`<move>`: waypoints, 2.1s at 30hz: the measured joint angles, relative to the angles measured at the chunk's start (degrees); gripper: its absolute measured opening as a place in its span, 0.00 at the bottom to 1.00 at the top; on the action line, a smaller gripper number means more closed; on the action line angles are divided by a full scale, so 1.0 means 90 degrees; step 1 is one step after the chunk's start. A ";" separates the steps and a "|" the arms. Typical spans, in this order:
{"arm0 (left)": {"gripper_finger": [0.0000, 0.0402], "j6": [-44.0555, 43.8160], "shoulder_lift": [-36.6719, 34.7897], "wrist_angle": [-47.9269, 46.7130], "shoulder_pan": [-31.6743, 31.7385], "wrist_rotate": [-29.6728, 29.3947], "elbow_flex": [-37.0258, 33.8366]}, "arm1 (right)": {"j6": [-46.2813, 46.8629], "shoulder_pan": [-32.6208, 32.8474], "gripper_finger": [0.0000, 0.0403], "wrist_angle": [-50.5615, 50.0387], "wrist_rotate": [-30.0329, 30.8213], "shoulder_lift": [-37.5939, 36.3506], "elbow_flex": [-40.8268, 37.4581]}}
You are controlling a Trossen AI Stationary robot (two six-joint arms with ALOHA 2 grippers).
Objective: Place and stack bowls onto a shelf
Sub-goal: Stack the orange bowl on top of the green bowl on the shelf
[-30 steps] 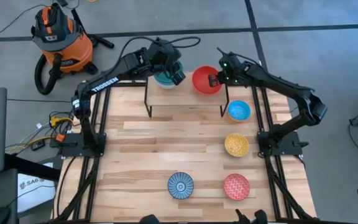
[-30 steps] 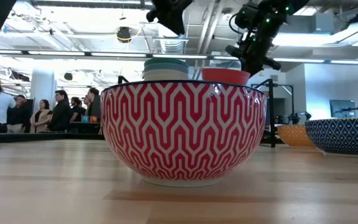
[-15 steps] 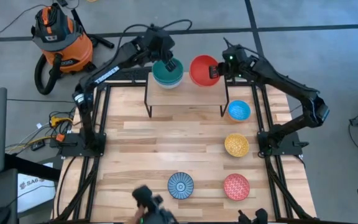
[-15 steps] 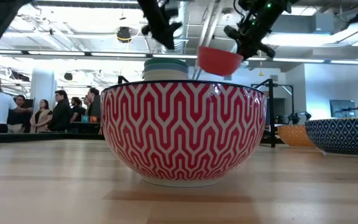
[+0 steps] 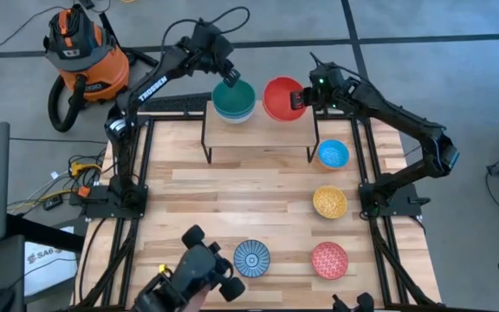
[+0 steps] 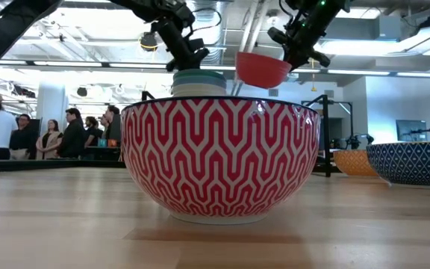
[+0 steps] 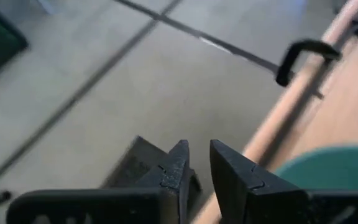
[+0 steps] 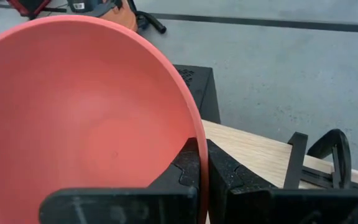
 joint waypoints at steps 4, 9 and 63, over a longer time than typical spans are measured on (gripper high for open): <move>0.09 -0.0042 0.0054 -0.0310 0.0014 0.0042 -0.0005 | 0.0045 -0.0002 0.06 0.0007 0.0000 0.0000 0.0000; 0.04 -0.0063 0.0224 -0.0602 0.0016 0.0089 -0.0009 | 0.0088 0.0002 0.06 0.0010 0.0012 0.0000 0.0000; 0.00 -0.0555 -0.1328 -0.2602 -0.0679 -0.0680 -0.0002 | -0.0580 0.0612 0.06 0.4340 -0.1159 0.1590 0.0000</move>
